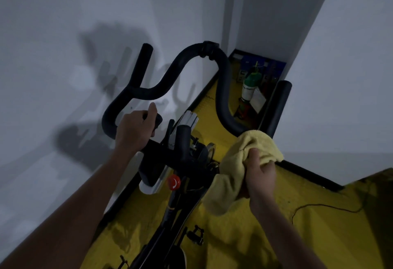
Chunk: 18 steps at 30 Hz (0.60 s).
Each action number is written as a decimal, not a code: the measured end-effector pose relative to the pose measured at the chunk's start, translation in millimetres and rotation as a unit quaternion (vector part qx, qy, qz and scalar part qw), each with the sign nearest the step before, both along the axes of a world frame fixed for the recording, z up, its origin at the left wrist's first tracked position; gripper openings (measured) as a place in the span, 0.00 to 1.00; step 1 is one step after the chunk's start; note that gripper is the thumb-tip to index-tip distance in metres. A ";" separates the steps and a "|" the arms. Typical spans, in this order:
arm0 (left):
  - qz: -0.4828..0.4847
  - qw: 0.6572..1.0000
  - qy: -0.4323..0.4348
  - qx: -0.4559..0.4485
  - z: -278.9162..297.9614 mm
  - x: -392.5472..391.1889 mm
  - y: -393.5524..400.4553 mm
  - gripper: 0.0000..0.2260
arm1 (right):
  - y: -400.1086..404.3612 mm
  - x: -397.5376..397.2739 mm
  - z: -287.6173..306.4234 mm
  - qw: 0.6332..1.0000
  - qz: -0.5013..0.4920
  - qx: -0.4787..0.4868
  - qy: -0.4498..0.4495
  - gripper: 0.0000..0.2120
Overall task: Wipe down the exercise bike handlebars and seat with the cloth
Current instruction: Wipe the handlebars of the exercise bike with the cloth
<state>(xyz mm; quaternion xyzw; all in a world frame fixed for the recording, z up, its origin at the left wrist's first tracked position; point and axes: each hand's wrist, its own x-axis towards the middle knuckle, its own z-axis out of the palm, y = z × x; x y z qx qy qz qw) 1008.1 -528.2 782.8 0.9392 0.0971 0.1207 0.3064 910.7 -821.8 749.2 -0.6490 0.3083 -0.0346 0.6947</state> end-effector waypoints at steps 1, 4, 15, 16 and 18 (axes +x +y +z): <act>-0.005 1.000 -0.005 -0.003 -0.3 -0.2 0.4 0.36 | -5.4 10.0 0.9 1.000 0.010 -0.026 -0.007 0.22; -0.014 1.000 -0.019 -0.009 0.0 -0.8 0.4 0.35 | -24.9 41.5 4.4 0.990 0.040 -0.124 -0.047 0.23; 0.011 1.000 -0.026 -0.001 2.1 0.6 -4.6 0.33 | -58.1 121.1 27.8 0.969 0.004 -0.217 -0.121 0.24; 0.009 1.000 -0.028 0.002 2.6 0.8 -5.2 0.32 | -56.3 114.7 26.5 0.973 0.003 -0.202 -0.111 0.23; 0.009 0.999 -0.030 0.013 2.4 0.4 -5.7 0.32 | -50.0 93.1 19.1 0.980 0.008 -0.175 -0.091 0.23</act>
